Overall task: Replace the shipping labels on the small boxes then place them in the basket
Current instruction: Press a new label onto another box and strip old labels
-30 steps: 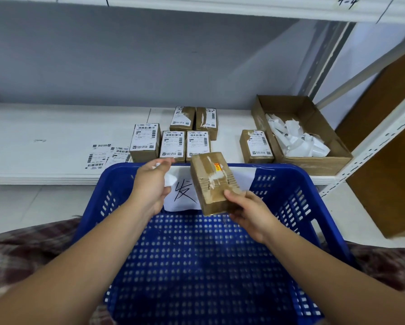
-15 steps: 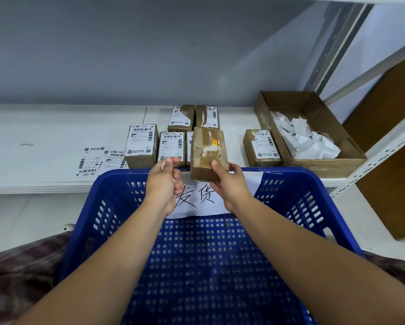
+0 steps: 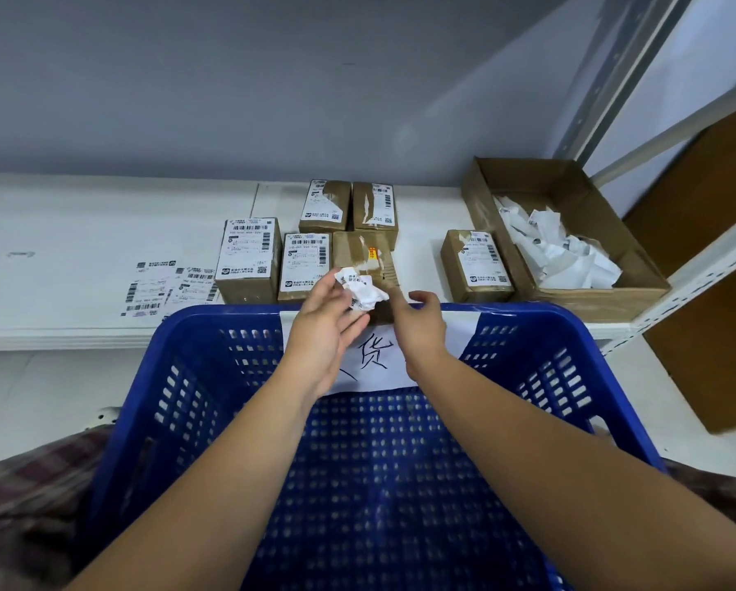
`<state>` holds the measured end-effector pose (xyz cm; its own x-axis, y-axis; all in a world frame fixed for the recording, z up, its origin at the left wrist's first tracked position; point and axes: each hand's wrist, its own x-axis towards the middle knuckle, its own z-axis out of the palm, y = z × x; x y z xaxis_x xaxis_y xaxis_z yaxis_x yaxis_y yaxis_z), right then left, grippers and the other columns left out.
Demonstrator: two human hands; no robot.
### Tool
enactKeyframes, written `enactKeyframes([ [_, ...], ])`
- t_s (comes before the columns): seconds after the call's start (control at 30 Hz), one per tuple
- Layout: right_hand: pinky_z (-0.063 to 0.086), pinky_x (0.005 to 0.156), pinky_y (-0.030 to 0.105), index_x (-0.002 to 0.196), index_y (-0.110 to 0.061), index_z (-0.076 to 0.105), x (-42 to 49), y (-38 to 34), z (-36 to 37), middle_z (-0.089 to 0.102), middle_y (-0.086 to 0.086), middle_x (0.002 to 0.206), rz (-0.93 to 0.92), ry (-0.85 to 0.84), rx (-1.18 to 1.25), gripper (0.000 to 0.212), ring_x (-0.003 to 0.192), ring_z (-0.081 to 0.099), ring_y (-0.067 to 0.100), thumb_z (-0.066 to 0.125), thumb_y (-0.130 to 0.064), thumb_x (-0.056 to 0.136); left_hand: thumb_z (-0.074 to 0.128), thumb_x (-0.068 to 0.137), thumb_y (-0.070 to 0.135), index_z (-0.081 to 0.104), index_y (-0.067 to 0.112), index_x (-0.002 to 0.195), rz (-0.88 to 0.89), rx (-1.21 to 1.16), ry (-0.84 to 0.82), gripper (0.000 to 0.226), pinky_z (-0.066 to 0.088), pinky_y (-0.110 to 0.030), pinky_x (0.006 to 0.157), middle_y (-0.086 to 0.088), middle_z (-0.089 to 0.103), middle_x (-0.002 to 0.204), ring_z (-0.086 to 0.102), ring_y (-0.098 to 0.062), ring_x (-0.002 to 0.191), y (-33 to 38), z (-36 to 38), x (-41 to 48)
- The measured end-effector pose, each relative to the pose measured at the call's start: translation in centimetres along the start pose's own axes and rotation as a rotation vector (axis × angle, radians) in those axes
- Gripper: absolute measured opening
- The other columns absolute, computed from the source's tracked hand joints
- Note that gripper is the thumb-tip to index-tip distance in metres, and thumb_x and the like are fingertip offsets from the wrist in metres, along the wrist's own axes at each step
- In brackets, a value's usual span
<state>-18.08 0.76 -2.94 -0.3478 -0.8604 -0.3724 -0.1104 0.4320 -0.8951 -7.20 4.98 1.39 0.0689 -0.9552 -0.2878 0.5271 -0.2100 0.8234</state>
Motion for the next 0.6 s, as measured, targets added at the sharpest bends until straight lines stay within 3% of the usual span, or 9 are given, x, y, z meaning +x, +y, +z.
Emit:
enactKeyframes([
  [0.1,0.051,0.092,0.043,0.101,-0.029,0.055,-1.6,-0.5,-1.1,0.060,0.006,0.114,-0.181,0.075,0.038,0.025,0.099,0.060,0.021,0.055,-0.052,0.092,0.037,0.101,0.004,0.045,0.017,0.135,0.041,0.104,-0.053,0.038,0.050,-0.025,0.091,0.003,0.060,0.117,0.061,-0.014,0.106,-0.4,0.4,-0.2],
  [0.23,0.050,0.073,0.030,0.098,-0.028,0.065,-4.1,-1.3,-2.7,0.068,-0.004,0.091,-0.335,-0.160,0.137,0.016,0.082,0.063,0.011,0.055,-0.039,0.097,0.042,0.099,0.006,0.047,0.013,0.137,0.113,0.273,-0.079,0.038,0.053,-0.020,0.086,0.007,0.062,0.113,0.064,-0.006,0.098,-0.7,1.0,-0.7],
  [0.3,0.052,0.076,0.031,0.096,-0.033,0.067,-4.9,-1.2,-3.3,0.070,-0.009,0.093,-0.389,-0.228,0.090,0.006,0.085,0.063,0.010,0.061,-0.031,0.094,0.047,0.097,0.006,0.052,0.012,0.133,0.135,0.342,-0.067,0.036,0.055,-0.020,0.079,0.007,0.066,0.102,0.068,-0.005,0.088,-0.6,1.5,-1.1],
  [0.4,0.054,0.076,0.025,0.094,-0.034,0.069,-5.5,-1.2,-4.2,0.072,-0.008,0.089,-0.386,-0.242,0.077,0.012,0.081,0.067,0.009,0.063,-0.024,0.094,0.057,0.093,0.009,0.060,0.010,0.127,0.170,0.468,0.043,0.034,0.057,-0.023,0.069,0.003,0.068,0.088,0.070,-0.013,0.075,-0.6,2.1,-1.6],
  [0.5,0.047,0.059,0.014,0.095,-0.020,0.071,-5.7,-1.8,-5.4,0.070,-0.003,0.079,-0.312,-0.275,0.191,0.011,0.061,0.062,0.003,0.061,-0.017,0.095,0.064,0.089,0.018,0.064,0.017,0.122,0.286,0.689,0.068,0.033,0.057,-0.034,0.078,0.003,0.069,0.088,0.069,-0.016,0.079,-0.6,2.5,-1.6],
  [0.6,0.044,0.055,0.014,0.087,-0.020,0.069,-5.0,-2.3,-6.8,0.065,-0.006,0.075,-0.197,-0.228,0.286,0.012,0.059,0.055,0.006,0.061,-0.016,0.095,0.065,0.087,0.027,0.057,0.022,0.129,0.367,0.844,-0.026,0.043,0.051,-0.033,0.083,0.001,0.066,0.093,0.063,-0.014,0.087,-0.7,3.3,-1.4],
])
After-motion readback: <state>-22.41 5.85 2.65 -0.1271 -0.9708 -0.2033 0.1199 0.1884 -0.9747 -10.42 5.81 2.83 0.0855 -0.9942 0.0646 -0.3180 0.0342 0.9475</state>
